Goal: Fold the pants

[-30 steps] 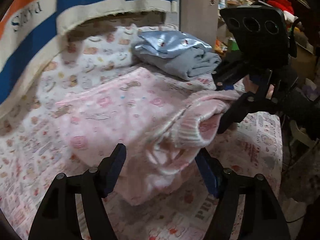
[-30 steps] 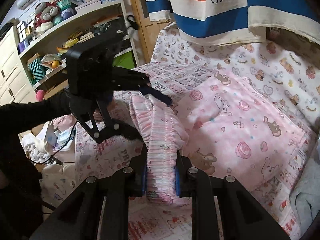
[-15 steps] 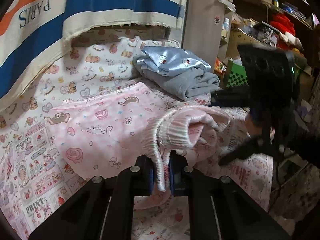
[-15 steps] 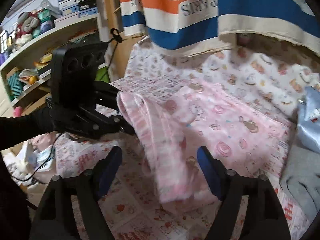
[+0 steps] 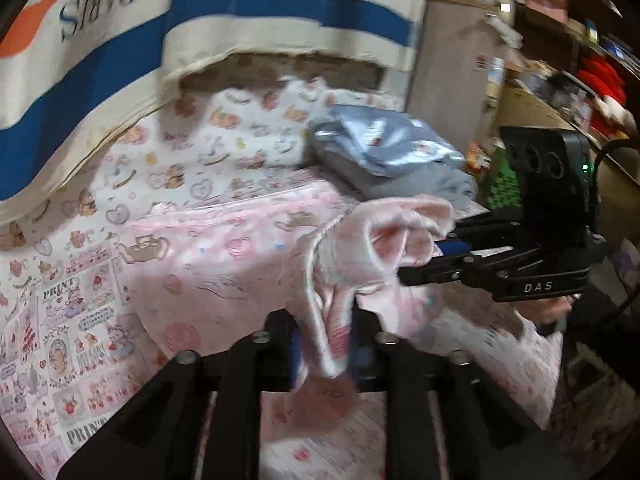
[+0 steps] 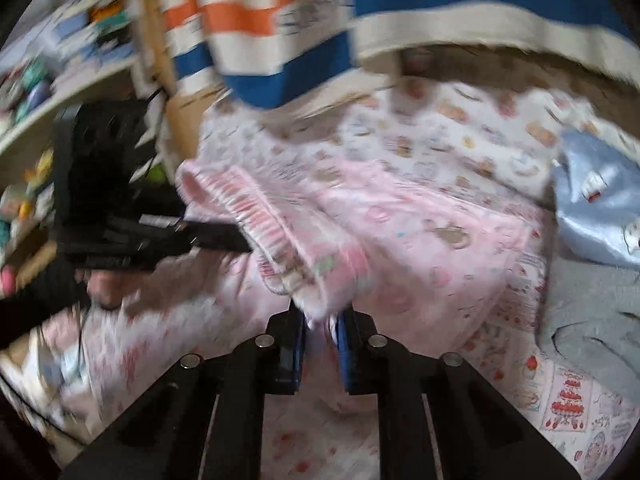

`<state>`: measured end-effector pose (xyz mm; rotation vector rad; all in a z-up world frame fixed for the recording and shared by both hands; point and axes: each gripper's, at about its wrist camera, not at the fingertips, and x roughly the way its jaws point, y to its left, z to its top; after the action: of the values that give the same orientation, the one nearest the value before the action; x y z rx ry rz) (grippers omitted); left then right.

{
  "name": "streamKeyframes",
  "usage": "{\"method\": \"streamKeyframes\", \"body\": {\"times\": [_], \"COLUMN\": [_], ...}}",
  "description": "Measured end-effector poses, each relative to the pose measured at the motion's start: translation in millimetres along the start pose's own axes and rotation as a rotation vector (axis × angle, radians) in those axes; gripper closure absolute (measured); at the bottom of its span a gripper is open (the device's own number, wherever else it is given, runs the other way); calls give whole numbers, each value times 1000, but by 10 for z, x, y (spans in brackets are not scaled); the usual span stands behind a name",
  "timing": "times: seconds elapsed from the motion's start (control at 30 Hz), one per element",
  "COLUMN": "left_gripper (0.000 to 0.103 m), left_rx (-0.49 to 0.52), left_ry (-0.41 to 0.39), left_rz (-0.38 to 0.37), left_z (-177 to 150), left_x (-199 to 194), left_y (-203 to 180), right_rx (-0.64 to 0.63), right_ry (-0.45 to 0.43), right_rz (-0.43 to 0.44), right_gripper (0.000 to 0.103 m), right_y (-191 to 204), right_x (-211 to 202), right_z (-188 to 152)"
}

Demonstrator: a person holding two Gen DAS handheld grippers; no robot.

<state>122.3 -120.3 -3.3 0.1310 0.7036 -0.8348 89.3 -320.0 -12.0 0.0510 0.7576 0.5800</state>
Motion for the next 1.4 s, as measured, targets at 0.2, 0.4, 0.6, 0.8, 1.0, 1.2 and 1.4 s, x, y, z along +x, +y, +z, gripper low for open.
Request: {"method": "streamKeyframes", "body": {"times": [0.2,0.4,0.6,0.8,1.0,1.2,1.4], "left_gripper": [51,50,50,63,100,101,101], "left_rx": [-92,-133,-49,-33,-75,-71,-68], "left_ry": [19,89,80,103,154,106,100], "left_rz": [67,9,25,24,67,94,74], "left_z": [-36,-334,-489,-438,-461,-483,-658], "left_x": [118,-64,-199,-104,-34,-405,-785], "left_y": [371,425,219,172,223,222,40], "right_rx": [83,140,101,-61,2,50,34], "right_ry": [28,81,95,106,111,83,93], "right_rz": [-147,-43,-24,-68,-113,-115,-60], "right_gripper": [88,86,58,62,97,98,98], "right_y": [-247,-395,-308,-47,-88,-159,49], "right_x": [213,138,-46,-44,-23,-318,-619], "right_z": [-10,-198,-400,-535,-504,-511,-678]}}
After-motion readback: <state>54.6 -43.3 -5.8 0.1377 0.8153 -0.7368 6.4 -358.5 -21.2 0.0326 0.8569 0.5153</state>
